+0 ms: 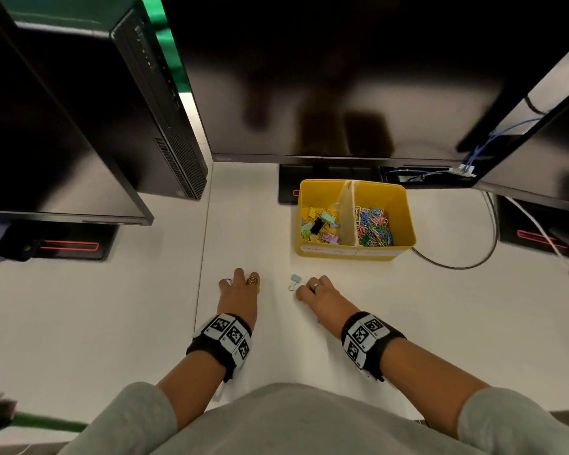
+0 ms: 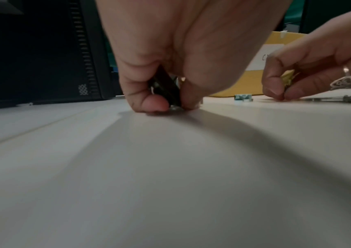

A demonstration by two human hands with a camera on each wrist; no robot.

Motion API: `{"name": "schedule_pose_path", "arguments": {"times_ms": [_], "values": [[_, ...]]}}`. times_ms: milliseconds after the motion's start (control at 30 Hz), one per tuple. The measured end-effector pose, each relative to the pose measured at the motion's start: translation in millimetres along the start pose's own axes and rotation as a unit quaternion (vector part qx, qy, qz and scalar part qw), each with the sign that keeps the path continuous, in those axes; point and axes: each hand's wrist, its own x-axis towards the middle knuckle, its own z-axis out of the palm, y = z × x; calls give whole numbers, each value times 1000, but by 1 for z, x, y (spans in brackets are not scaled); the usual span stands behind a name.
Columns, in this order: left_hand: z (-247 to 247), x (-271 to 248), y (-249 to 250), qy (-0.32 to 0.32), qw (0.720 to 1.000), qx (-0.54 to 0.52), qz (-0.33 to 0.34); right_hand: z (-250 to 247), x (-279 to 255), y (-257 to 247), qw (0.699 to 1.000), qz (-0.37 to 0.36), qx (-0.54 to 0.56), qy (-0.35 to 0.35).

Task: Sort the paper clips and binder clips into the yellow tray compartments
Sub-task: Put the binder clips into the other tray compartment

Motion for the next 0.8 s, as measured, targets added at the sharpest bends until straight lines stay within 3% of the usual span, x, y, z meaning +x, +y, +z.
{"name": "schedule_pose_path", "arguments": {"times_ms": [100, 200, 300, 367, 433, 533, 600, 667, 733, 800], "values": [[-12, 1, 1, -35, 998, -52, -14, -3, -1, 7, 990, 63, 118, 38], [-22, 10, -5, -84, 982, -165, -34, -18, -10, 15, 932, 128, 319, 113], [-45, 13, -11, -105, 912, -395, -40, -45, -23, 20, 841, 140, 503, 140], [-75, 10, -6, -104, 849, -518, -8, -70, -28, 20, 824, 122, 524, 177], [-112, 5, 9, -75, 821, -562, 64, -95, -28, 19, 821, 115, 494, 263], [-153, 12, 41, -8, 831, -541, 127, -121, -17, 16, 833, 151, 386, 367], [-167, 25, 59, -17, 845, -518, 127, -129, -10, 13, 859, 170, 353, 330], [-174, 32, 66, -70, 878, -456, 126, -129, -10, 13, 883, 182, 335, 274], [-174, 35, 63, -80, 893, -422, 132, -125, -18, 13, 897, 176, 271, 303], [-169, 31, 52, 13, 903, -405, 144, -115, -27, 12, 891, 132, 236, 365]]}}
